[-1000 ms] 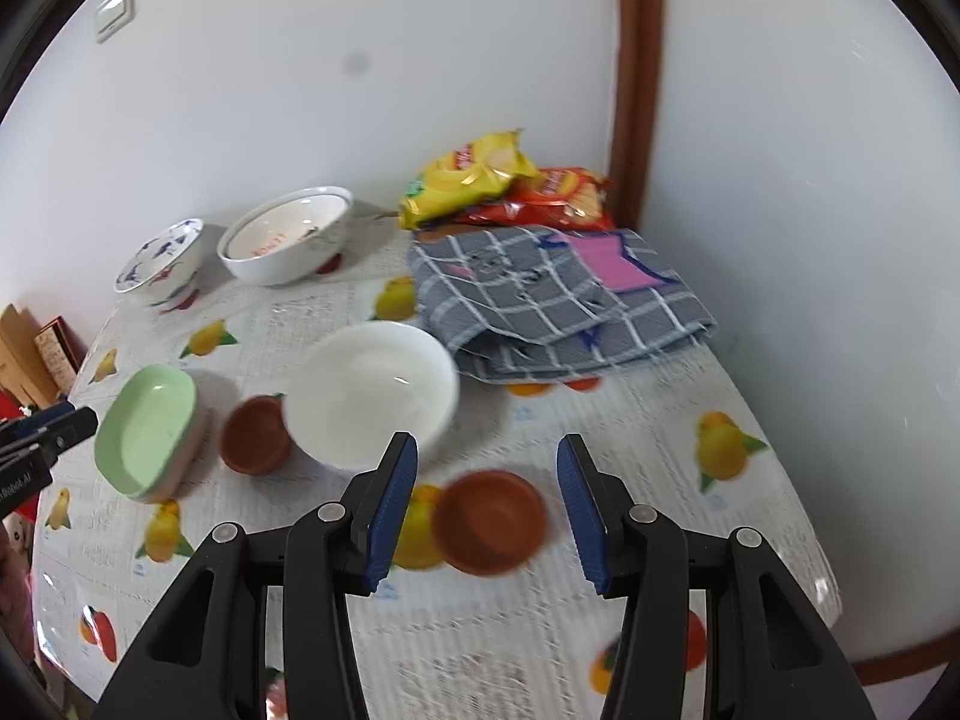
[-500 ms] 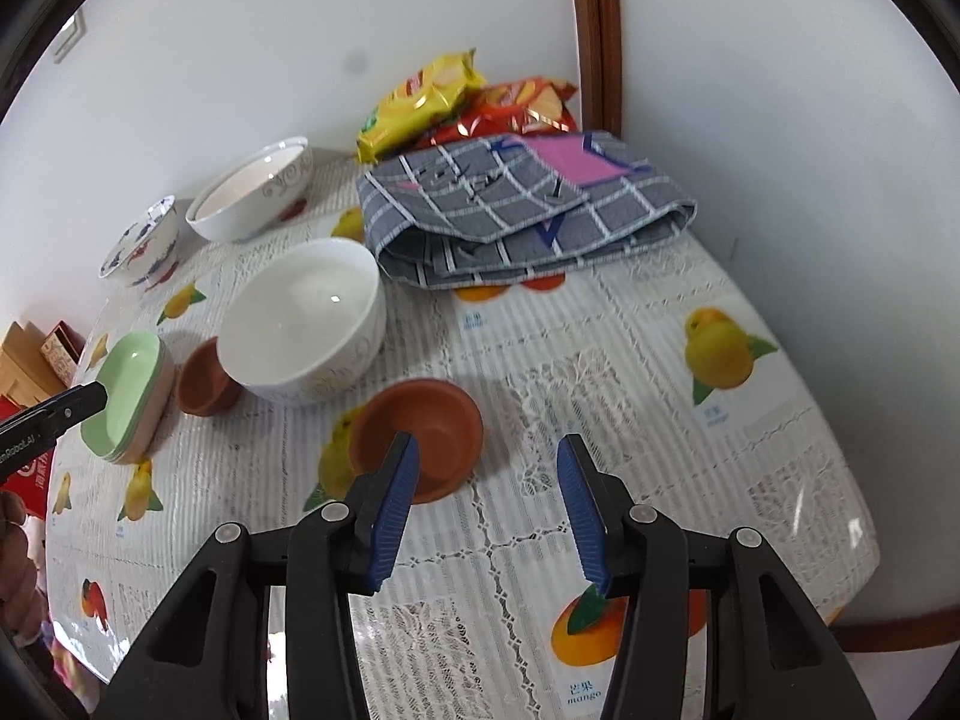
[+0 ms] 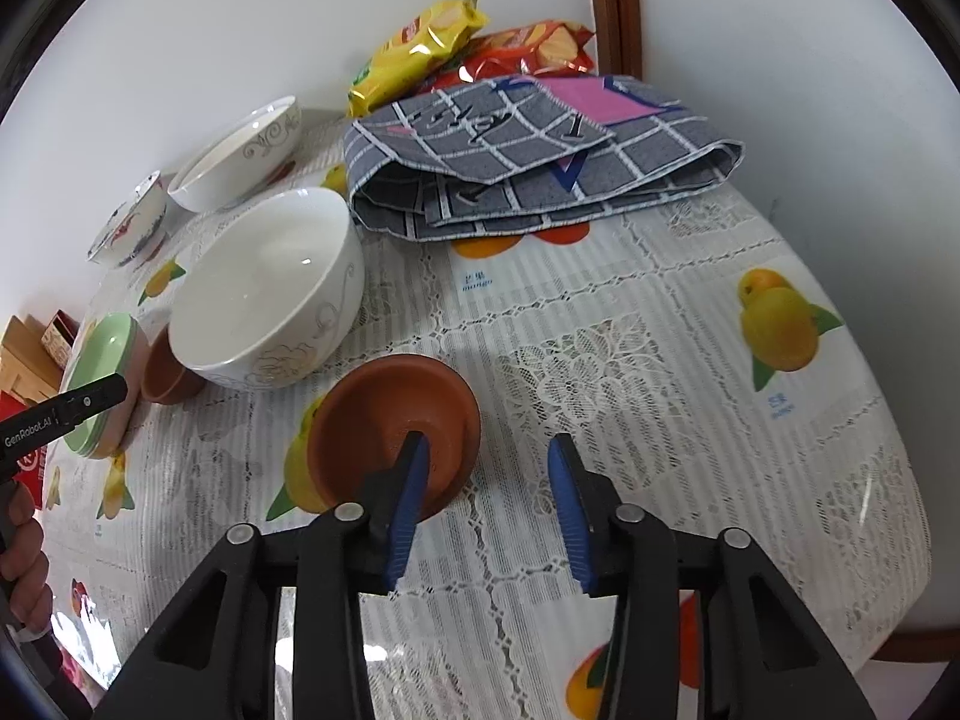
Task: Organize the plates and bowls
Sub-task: 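Move both grippers toward the two small brown clay dishes, then close the left gripper on one brown dish while the right gripper closes on the other, then carry the right gripper's brown dish over the white bowl while the left gripper holds its dish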
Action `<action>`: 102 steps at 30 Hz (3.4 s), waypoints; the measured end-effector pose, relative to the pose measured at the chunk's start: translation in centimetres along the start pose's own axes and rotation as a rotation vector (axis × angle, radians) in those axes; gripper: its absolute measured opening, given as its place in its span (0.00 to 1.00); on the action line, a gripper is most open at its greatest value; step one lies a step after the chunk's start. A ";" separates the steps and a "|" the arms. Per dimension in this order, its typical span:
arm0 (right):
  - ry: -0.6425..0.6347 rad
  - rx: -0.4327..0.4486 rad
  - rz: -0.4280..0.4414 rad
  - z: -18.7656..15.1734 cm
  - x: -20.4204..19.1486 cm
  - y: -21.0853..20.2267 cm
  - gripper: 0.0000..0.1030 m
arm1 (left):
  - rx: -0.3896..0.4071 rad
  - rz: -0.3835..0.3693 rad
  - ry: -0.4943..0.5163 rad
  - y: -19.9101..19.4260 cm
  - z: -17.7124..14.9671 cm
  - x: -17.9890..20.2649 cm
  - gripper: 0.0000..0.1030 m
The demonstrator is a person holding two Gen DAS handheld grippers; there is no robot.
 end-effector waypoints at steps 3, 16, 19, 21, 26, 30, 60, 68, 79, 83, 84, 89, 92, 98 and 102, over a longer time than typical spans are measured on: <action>-0.013 -0.012 0.002 -0.1 -0.1 0.8 0.30 | -0.002 -0.006 -0.009 0.8 0.3 0.1 0.38; -0.022 -0.007 0.016 0.5 -0.7 2.1 0.20 | -0.045 -0.030 -0.017 3.6 1.0 0.2 0.18; -0.017 0.006 0.014 0.6 -0.7 2.2 0.20 | -0.048 -0.035 -0.016 3.9 1.1 0.2 0.17; -0.016 0.014 0.010 0.7 -0.8 2.3 0.20 | -0.052 -0.041 -0.019 4.1 1.1 0.1 0.17; -0.027 0.013 0.014 0.8 -1.1 2.4 0.17 | -0.067 -0.050 -0.015 4.8 1.3 0.1 0.17; -0.023 0.009 0.019 0.9 -1.2 2.6 0.17 | -0.065 -0.055 -0.018 5.1 1.4 0.1 0.17; -0.011 0.061 -0.012 0.6 -2.3 -2.0 0.09 | 0.013 -0.093 0.060 -0.7 -0.4 1.6 0.07; -0.007 0.093 -0.014 1.1 -2.9 -4.3 0.09 | 0.045 -0.092 0.064 -2.8 -0.4 1.4 0.07; -0.014 0.149 0.002 2.8 -4.6 -7.3 0.09 | 0.098 -0.083 0.066 -6.0 0.5 0.8 0.07; -0.016 0.167 0.010 3.5 -5.1 -8.1 0.09 | 0.114 -0.077 0.065 -7.0 1.0 0.5 0.07; -0.017 0.170 0.011 3.7 -5.2 -8.2 0.09 | 0.118 -0.075 0.065 -7.2 1.1 0.5 0.07; -0.022 0.186 0.020 4.7 -5.8 -8.7 0.09 | 0.133 -0.064 0.064 -7.9 1.8 0.0 0.07; -0.030 0.190 0.023 5.2 -6.2 -8.7 0.09 | 0.137 -0.061 0.060 -8.0 2.1 -0.4 0.07; -0.045 0.187 0.031 6.1 -7.4 -7.9 0.09 | 0.143 -0.055 0.049 -7.9 2.9 -1.4 0.07; -0.058 0.170 0.035 6.7 -8.3 -6.5 0.09 | 0.142 -0.050 0.039 -7.5 3.5 -2.2 0.07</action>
Point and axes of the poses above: each gripper's, at about its wrist camera, not at the fingertips, and y roughly the way its jaws point, x to its right, z to its top, the point moved 3 cm from there along y, roughly the way its jaws point, and after that the axes turned 1 degree about -z, right-handed, at the moved point
